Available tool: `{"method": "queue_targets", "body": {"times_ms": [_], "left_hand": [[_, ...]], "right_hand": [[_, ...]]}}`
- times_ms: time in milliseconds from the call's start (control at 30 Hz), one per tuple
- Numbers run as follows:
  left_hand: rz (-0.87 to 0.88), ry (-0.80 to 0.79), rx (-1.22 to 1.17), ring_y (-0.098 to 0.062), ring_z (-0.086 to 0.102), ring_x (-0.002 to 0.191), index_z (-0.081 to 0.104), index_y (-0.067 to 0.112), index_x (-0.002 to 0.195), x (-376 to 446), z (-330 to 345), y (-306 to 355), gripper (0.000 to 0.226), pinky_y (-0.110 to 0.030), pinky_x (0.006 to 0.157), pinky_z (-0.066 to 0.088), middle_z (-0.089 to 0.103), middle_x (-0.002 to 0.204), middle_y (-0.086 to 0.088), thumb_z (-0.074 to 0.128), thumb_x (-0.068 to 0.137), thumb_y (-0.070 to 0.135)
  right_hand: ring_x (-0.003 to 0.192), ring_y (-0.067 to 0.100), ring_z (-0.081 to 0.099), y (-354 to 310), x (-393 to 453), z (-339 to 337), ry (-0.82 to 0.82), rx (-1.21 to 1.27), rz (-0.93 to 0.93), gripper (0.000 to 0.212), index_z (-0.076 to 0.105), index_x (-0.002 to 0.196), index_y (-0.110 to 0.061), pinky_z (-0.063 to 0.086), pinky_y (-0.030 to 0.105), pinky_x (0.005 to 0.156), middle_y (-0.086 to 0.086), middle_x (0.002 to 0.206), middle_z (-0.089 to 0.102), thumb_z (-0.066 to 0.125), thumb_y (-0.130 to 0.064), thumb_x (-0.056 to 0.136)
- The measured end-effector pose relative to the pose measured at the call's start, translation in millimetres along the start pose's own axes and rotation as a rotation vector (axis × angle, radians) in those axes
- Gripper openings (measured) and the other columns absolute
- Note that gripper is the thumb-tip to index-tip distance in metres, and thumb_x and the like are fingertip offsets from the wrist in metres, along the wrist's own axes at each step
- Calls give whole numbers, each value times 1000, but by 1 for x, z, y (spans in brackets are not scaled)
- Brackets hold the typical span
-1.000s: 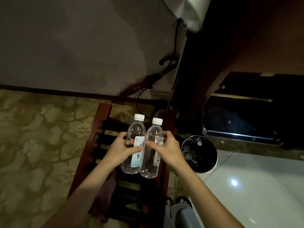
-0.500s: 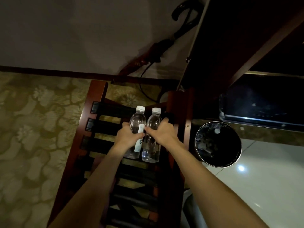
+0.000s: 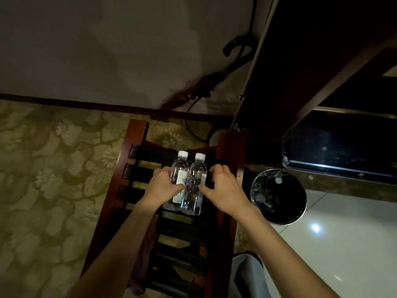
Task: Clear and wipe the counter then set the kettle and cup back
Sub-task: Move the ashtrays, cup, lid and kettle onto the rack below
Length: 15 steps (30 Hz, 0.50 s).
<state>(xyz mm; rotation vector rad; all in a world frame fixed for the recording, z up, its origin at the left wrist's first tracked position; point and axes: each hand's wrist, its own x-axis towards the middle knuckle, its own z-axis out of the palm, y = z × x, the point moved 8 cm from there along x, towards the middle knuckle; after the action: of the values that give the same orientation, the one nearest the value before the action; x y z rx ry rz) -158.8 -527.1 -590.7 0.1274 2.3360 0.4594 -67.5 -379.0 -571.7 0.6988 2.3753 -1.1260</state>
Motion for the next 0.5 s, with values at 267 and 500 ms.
{"method": "queue_targets", "body": {"times_ms": [267,500], "left_hand": [[350,115,176,-16,49,119,55,25,123,-118,-115,123,50,-34,99,42,54,124,2,74,77,32],[616,188,246,-2,46,116,52,37,122,-257,-200,225,48,-30,98,43,49,116,19,71,79,41]], "right_hand": [[119,20,46,-92,-91,-131,90,-153,-233,53,41,133,-17,46,36,96,0,127,45,63,-36,88],[114,8,47,-173,-207,-252,190,-264,-416,47,41,130,-27,45,25,94,-12,122,45,58,-44,89]]}}
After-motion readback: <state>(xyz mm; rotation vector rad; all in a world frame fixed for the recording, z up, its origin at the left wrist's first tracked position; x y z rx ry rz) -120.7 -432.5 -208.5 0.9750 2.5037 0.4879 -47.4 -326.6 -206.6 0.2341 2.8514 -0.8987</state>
